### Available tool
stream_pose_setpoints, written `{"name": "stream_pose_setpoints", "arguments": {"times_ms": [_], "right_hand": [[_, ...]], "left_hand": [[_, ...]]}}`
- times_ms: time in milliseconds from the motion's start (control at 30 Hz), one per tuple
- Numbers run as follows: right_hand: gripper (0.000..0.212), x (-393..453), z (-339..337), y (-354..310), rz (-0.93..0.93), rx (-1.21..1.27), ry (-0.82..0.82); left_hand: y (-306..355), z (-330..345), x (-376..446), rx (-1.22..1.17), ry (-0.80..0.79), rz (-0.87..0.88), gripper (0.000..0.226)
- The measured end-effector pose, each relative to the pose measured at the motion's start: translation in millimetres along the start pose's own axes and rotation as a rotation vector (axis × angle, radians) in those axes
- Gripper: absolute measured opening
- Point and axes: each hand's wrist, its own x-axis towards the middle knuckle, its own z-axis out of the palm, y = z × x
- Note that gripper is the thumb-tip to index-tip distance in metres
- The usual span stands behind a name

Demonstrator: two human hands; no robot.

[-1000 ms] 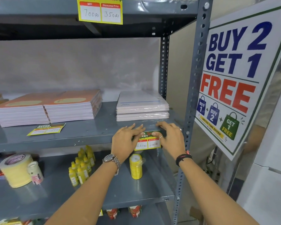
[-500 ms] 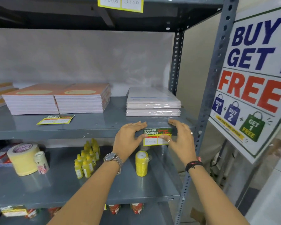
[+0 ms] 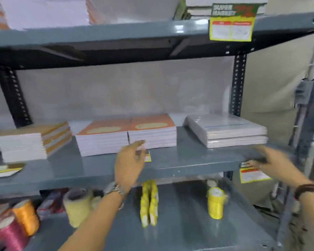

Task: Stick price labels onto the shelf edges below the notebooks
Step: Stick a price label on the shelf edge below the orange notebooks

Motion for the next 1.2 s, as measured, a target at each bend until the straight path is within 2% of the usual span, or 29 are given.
{"name": "stream_pose_setpoints", "arguments": {"times_ms": [33,100,200,300,433,600,700,833,933,1100,1200], "right_hand": [[0.049,-2.7,10.5,-30.8,-0.016,0.024,0.065],[0.040,-2.1,36.8,-96.4,-0.107,0.134,0.117],[0.035,6.4,78.5,-180.3,-0.167,0.230,0.037],[0.026,23.1,115.2,-233.9,-0.088,0.270,-0.047],[0.029,45.6,140.8,-251.3,0.042,0.193,-0.166],[0.014,59.7,149.5,-259.8,0.039,0.195,-0.241],[0.010,64.9,153.9,-262.7,0.027,0.162,-0.258],[0.018,68.3,151.7,-267.7,-0.001,0.142,-0.337],[0.029,64.1,144.7,-271.3,-0.049,0.150,-0.381],[0.018,31.8,123.1,-264.6,-0.135,0.314,-0.413],[0.017,-2.0,111.0,-259.1,-0.221,0.363,-0.407]], "left_hand": [[-20.7,-14.8,6.1,0.056,0.041,-0.048,0.033],[-56.7,-35.9,16.5,0.197,0.011,-0.155,0.037],[-84.4,-44.9,27.8,0.271,-0.165,-0.298,0.035],[-92.6,-45.8,32.6,0.204,-0.352,-0.353,0.048],[-87.0,-43.6,34.4,-0.068,-0.456,-0.404,0.030],[-94.2,-38.2,48.5,-0.373,-0.337,-0.568,0.029],[-91.3,-34.0,53.3,-0.447,-0.336,-0.611,0.021],[-89.8,-33.0,54.5,-0.459,-0.372,-0.600,0.029],[-86.6,-39.3,47.4,-0.489,-0.379,-0.553,0.015],[-66.2,-69.7,13.4,-0.516,-0.276,-0.499,0.013],[-59.8,-89.1,-15.3,-0.382,-0.271,-0.427,0.011]]}}
